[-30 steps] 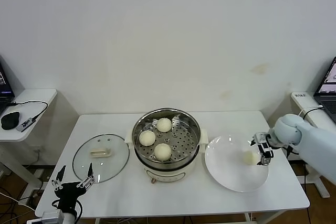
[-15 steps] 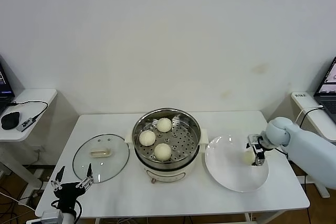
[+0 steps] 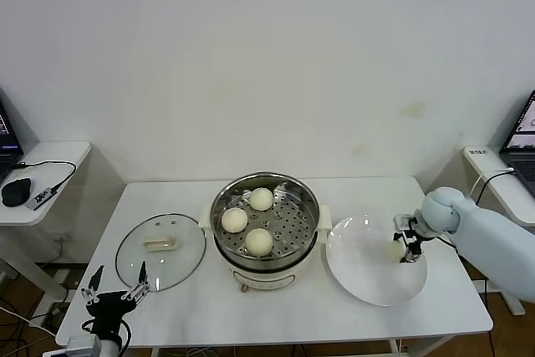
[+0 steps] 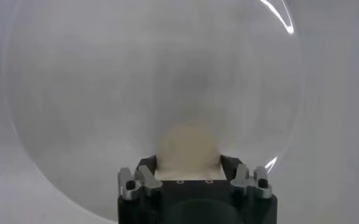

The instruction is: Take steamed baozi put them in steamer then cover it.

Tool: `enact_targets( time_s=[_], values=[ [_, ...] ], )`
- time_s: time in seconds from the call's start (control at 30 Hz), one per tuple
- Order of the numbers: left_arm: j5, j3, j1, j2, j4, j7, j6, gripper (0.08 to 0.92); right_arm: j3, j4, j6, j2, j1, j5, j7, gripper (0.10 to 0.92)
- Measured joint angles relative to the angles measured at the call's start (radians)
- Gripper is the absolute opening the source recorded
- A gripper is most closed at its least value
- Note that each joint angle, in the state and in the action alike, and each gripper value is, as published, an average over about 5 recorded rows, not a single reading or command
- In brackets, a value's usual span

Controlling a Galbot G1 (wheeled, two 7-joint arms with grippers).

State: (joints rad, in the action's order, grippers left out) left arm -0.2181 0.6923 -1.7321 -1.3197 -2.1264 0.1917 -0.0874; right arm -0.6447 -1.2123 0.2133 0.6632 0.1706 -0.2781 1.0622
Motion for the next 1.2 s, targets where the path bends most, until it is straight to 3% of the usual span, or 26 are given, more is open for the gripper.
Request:
enact_targets(
  time_s=[0.33,0.7,1.2],
  values=[
    [0.0,-0.008,0.007,-0.001,-0.006,0.0,0.0,0.823,-0.087,-0.077,0.029,-0.061,-0.128,0.07,0.027,0.611],
    [-0.008,-0.01,0.004,0.009,-0.024,0.001,-0.002,0.823,-0.305,-0.215,0.116,-0.079,-0.457,0.275,0.016,0.614],
    [-0.01,-0.003,0.01,0.008,-0.04,0.003,-0.005,0.823,-0.56,-0.332,0.307,0.118,-0.79,0.638,-0.104,0.619]
  ],
)
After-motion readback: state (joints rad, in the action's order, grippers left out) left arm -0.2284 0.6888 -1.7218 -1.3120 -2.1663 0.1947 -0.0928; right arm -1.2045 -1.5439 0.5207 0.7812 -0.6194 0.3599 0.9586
